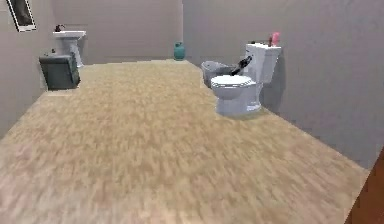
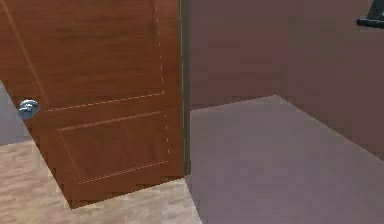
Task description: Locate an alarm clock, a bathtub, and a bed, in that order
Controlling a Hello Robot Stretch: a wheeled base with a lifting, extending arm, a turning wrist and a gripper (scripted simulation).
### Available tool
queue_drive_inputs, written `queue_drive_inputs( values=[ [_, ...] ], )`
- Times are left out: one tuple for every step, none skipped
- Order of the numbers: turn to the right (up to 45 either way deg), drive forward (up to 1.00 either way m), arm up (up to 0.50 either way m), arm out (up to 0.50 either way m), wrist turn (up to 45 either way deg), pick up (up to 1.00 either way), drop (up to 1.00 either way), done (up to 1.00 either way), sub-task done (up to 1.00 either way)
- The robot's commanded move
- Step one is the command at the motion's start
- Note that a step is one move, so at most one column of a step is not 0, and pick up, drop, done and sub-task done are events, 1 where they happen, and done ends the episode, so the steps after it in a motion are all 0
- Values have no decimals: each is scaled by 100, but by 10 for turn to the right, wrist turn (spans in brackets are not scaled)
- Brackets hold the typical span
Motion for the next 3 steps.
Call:
queue_drive_inputs(
  values=[
    [0, 20, 0, 0, 0, 0, 0, 0, 0],
    [-30, 0, 0, 0, 0, 0, 0, 0, 0],
    [0, 100, 0, 0, 0, 0, 0, 0, 0]
  ],
)
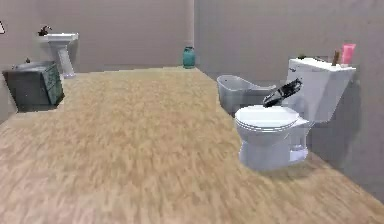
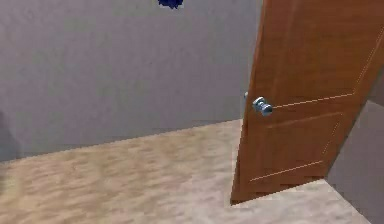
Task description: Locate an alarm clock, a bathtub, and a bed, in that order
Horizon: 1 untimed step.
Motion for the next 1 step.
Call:
queue_drive_inputs(
  values=[
    [0, 100, 0, 0, 0, 0, 0, 0, 0]
  ],
)
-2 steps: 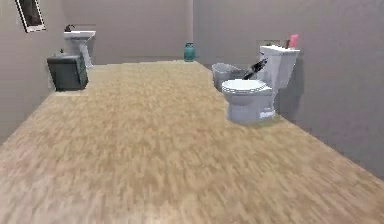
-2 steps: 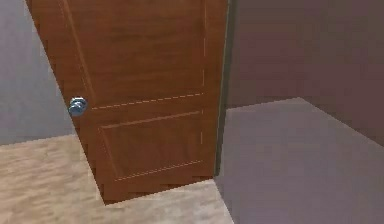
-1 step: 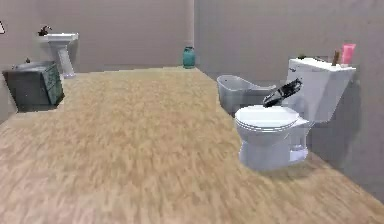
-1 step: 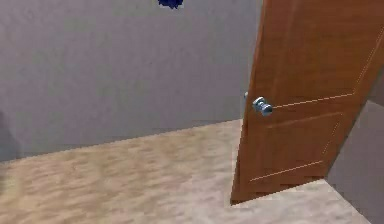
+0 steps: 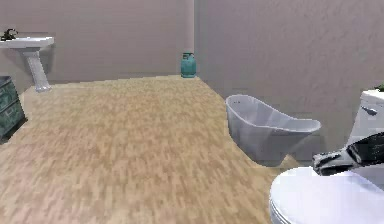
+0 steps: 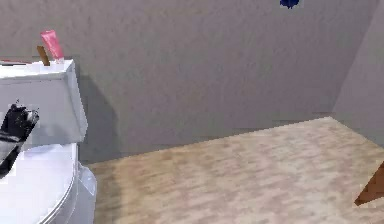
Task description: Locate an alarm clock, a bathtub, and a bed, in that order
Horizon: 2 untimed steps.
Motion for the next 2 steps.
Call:
queue_drive_inputs(
  values=[
    [-60, 0, 0, 0, 0, 0, 0, 0, 0],
    [0, 55, 0, 0, 0, 0, 0, 0, 0]
  ],
)
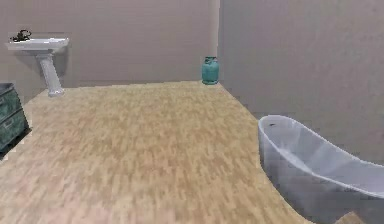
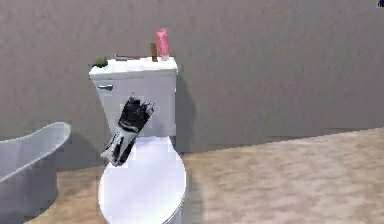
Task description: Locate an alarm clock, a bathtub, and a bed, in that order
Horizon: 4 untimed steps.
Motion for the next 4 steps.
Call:
queue_drive_inputs(
  values=[
    [330, 0, 0, 0, 0, 0, 0, 0, 0],
    [0, 0, 0, 0, 0, 0, 0, 0, 100],
    [450, 0, 0, 0, 0, 0, 0, 0, 0],
    [450, 0, 0, 0, 0, 0, 0, 0, 0]
  ],
)
